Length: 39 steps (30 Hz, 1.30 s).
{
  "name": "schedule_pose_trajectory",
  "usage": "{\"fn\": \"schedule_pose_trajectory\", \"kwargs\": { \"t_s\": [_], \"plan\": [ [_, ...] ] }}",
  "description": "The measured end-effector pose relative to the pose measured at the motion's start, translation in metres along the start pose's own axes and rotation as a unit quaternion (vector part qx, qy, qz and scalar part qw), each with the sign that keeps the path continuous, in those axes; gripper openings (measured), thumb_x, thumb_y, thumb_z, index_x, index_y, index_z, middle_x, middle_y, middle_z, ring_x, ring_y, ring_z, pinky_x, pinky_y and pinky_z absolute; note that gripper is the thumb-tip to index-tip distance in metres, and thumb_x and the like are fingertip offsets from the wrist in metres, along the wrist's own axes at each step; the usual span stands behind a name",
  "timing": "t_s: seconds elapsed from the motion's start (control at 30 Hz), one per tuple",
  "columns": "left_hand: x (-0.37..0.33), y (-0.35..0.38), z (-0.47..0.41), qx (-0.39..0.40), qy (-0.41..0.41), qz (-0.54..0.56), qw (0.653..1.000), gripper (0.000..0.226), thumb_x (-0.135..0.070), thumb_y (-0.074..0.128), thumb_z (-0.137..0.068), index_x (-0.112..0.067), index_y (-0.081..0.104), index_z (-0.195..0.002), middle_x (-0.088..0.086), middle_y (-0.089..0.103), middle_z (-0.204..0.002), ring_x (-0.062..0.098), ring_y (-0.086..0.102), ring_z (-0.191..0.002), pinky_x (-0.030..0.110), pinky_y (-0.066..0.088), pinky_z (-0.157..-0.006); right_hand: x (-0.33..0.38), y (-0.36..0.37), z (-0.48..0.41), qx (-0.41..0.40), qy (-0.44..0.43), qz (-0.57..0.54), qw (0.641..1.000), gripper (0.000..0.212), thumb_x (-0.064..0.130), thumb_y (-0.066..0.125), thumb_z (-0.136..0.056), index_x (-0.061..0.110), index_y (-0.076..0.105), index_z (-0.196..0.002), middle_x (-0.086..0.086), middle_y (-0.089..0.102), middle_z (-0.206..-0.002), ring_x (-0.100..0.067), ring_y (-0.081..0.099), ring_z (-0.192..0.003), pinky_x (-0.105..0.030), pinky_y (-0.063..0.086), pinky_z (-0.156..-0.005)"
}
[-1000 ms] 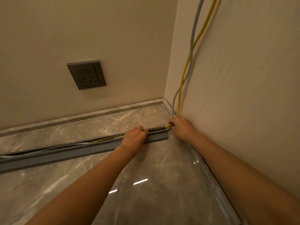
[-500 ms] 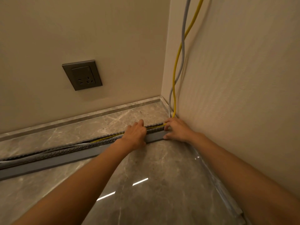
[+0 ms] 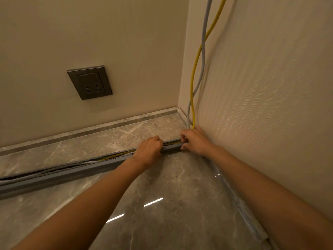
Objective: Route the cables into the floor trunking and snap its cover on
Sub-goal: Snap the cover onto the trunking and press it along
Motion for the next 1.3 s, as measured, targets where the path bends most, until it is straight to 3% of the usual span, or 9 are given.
{"fn": "schedule_pose_trajectory", "kwargs": {
  "t_s": [0.13,0.23,0.4,0.53,0.83,0.93,1.1,1.2,1.3],
  "plan": [
    [-0.001,0.0,0.0,-0.02,-0.01,-0.004,1.0,0.025,-0.013,0.046,-0.097,-0.003,0.052,-0.119,0.012,0.05,-0.123,0.025,0.05,-0.108,0.031,0.045,-0.089,0.002,0.0,0.0,0.008,-0.011,0.002,1.0,0.018,0.019,0.068,-0.079,0.017,0.05,-0.079,-0.008,0.062,-0.105,-0.02,0.05,-0.095,-0.032,0.034,-0.098],
    [0.0,-0.002,-0.003,-0.015,-0.019,0.007,1.0,0.024,-0.01,0.047,-0.096,-0.003,0.052,-0.118,0.013,0.049,-0.123,0.025,0.05,-0.107,0.031,0.045,-0.088,0.002,0.001,-0.001,0.006,-0.011,-0.001,1.0,0.015,0.018,0.066,-0.082,0.014,0.051,-0.082,-0.01,0.062,-0.106,-0.018,0.046,-0.094,-0.03,0.033,-0.095],
    [0.003,-0.006,-0.009,0.009,-0.016,0.013,1.0,0.022,-0.006,0.053,-0.091,0.0,0.055,-0.111,0.015,0.052,-0.121,0.027,0.051,-0.108,0.033,0.045,-0.086,0.002,0.0,-0.003,0.021,0.001,0.01,1.0,0.019,0.022,0.062,-0.085,0.009,0.055,-0.098,-0.012,0.063,-0.109,-0.026,0.048,-0.108,-0.035,0.034,-0.098],
    [0.001,-0.007,-0.01,0.013,-0.022,0.009,1.0,0.023,-0.006,0.051,-0.092,0.0,0.054,-0.113,0.017,0.054,-0.121,0.028,0.052,-0.108,0.033,0.045,-0.087,0.003,-0.003,-0.003,0.027,-0.01,0.057,0.998,0.014,0.025,0.059,-0.087,0.018,0.047,-0.088,-0.009,0.064,-0.106,-0.02,0.045,-0.098,-0.039,0.024,-0.107],
    [-0.002,-0.007,-0.007,0.008,-0.02,-0.003,1.0,0.022,-0.005,0.048,-0.094,0.0,0.053,-0.115,0.019,0.055,-0.12,0.03,0.052,-0.107,0.034,0.045,-0.087,0.004,-0.001,-0.007,0.014,-0.042,0.09,0.995,0.018,0.025,0.062,-0.084,0.022,0.044,-0.084,-0.004,0.065,-0.101,-0.022,0.053,-0.104,-0.04,0.023,-0.105],
    [-0.004,-0.007,-0.006,0.005,-0.015,-0.01,1.0,0.022,-0.006,0.048,-0.094,0.0,0.053,-0.114,0.018,0.055,-0.12,0.03,0.052,-0.107,0.033,0.044,-0.088,0.002,0.0,-0.007,-0.001,-0.041,0.09,0.995,0.016,0.025,0.063,-0.084,0.019,0.052,-0.094,-0.003,0.064,-0.105,-0.022,0.051,-0.11,-0.041,0.021,-0.108],
    [-0.005,-0.008,-0.004,0.009,-0.017,0.008,1.0,0.024,-0.006,0.049,-0.094,0.0,0.051,-0.117,0.019,0.055,-0.121,0.03,0.053,-0.107,0.033,0.046,-0.087,0.0,0.006,-0.006,0.027,-0.045,0.129,0.99,0.046,0.03,0.058,-0.087,0.022,0.046,-0.131,-0.002,0.054,-0.134,-0.024,0.037,-0.13,-0.049,0.011,-0.115],
    [-0.005,-0.009,-0.004,0.003,-0.021,0.042,0.999,0.036,-0.001,0.051,-0.091,-0.005,0.04,-0.126,0.019,0.057,-0.118,0.031,0.056,-0.102,0.035,0.048,-0.08,0.004,0.006,-0.006,0.022,-0.066,0.164,0.984,0.038,0.032,0.056,-0.088,0.022,0.056,-0.124,-0.002,0.057,-0.126,-0.024,0.039,-0.124,-0.047,0.015,-0.112],
    [-0.009,-0.007,-0.004,0.004,-0.009,0.011,1.0,0.025,-0.003,0.048,-0.093,-0.003,0.047,-0.118,0.017,0.056,-0.119,0.029,0.055,-0.103,0.033,0.044,-0.078,0.007,0.004,-0.006,0.003,-0.074,0.19,0.979,0.034,0.035,0.06,-0.085,0.02,0.062,-0.115,-0.002,0.059,-0.122,-0.023,0.037,-0.121,-0.044,0.022,-0.106]
  ]
}}
Point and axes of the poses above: each hand's wrist, its own z-axis away from the middle knuckle, its own y-axis out of the palm, x = y × z, the point moved 7 cm from there along -z, towards the middle knuckle
